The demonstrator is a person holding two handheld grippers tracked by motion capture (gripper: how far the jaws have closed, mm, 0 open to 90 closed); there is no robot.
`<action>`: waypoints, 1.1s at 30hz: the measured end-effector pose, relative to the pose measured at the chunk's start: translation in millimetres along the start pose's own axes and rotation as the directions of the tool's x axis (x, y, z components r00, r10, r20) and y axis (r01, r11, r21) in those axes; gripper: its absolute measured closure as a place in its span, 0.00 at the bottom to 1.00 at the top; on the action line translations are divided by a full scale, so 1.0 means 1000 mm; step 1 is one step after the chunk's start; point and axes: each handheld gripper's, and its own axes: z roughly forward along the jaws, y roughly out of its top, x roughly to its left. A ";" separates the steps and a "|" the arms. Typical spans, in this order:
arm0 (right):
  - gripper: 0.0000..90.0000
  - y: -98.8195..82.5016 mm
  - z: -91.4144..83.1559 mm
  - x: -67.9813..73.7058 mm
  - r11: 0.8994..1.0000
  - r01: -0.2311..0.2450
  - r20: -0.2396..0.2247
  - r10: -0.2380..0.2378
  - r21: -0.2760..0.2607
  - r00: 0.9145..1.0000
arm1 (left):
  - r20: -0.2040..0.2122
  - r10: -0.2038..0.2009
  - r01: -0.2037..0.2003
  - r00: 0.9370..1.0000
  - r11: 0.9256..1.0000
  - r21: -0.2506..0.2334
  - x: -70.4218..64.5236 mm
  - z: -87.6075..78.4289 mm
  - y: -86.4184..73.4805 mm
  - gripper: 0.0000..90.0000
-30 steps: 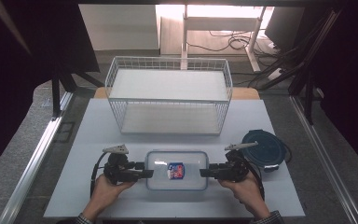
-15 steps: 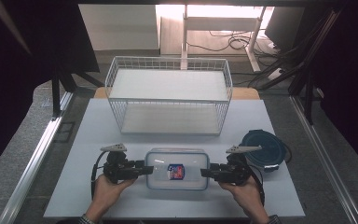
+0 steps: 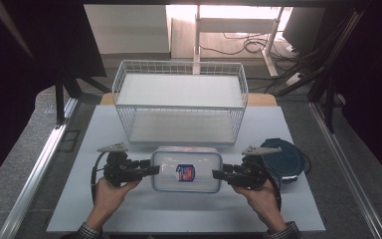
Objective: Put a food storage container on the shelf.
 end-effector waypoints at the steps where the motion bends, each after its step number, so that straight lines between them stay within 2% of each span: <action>1: 0.59 0.006 0.000 0.000 1.000 0.002 -0.005 -0.002 -0.008 1.000 | -0.006 0.006 -0.006 1.000 1.000 -0.004 0.000 -0.003 0.006 0.59; 8: 0.59 0.029 -0.002 0.003 0.999 0.025 -0.012 -0.025 -0.032 1.000 | -0.021 0.024 -0.025 0.999 1.000 -0.013 -0.003 -0.012 0.027 0.59; 13: 0.59 0.045 -0.007 0.003 0.998 0.038 -0.009 -0.038 -0.053 0.999 | -0.019 0.036 -0.036 0.999 0.999 -0.022 -0.005 -0.017 0.049 0.59; 14: 0.59 0.045 -0.007 0.003 0.998 0.038 -0.009 -0.038 -0.053 0.999 | -0.019 0.036 -0.036 0.999 0.999 -0.022 -0.005 -0.017 0.049 0.59; 15: 0.59 0.052 -0.009 0.002 0.997 0.050 -0.011 -0.051 -0.066 0.999 | -0.017 0.039 -0.039 0.999 0.999 -0.027 -0.006 -0.019 0.057 0.59; 16: 0.59 0.052 -0.009 0.002 0.997 0.050 -0.011 -0.051 -0.066 0.999 | -0.017 0.039 -0.039 0.999 0.999 -0.027 -0.006 -0.019 0.057 0.59; 22: 0.59 0.076 -0.013 0.002 0.994 0.062 -0.017 -0.063 -0.090 0.998 | -0.036 0.054 -0.055 0.998 0.998 -0.041 -0.008 -0.027 0.081 0.59; 33: 0.59 0.114 -0.012 0.002 0.989 0.085 -0.017 -0.088 -0.118 0.996 | -0.057 0.069 -0.072 0.996 0.995 -0.063 -0.005 -0.039 0.113 0.59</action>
